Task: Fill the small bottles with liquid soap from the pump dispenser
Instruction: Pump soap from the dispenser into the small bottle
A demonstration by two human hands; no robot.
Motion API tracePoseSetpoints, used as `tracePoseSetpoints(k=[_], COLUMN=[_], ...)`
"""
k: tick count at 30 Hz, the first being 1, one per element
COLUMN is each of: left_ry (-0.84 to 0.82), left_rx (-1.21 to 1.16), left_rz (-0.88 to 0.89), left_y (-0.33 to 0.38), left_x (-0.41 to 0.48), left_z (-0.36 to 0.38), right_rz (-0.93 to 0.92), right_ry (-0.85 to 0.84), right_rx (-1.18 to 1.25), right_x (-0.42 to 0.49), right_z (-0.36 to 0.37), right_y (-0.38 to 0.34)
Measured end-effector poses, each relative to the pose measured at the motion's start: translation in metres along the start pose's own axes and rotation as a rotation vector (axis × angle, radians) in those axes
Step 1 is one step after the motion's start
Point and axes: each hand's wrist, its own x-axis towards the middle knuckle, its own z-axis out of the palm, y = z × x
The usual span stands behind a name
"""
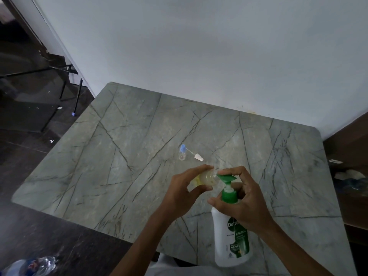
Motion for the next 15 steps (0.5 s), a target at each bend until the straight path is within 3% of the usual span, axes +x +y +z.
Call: tracePoseSetpoints(k=[8, 15], left_ry=[-0.016, -0.017], left_rx=[0.016, 0.017], left_rz=[-0.001, -0.013], left_y=[-0.0007, -0.0023], left_x=[-0.0033, -0.0004], left_z=[0.0027, 0.0005], right_rz=[0.000, 0.005], right_ry=[0.061, 0.000], right_rx=[0.028, 0.006], right_x=[0.0029, 0.0017], right_z=[0.0013, -0.0005], right_y=[0.0008, 0.0019])
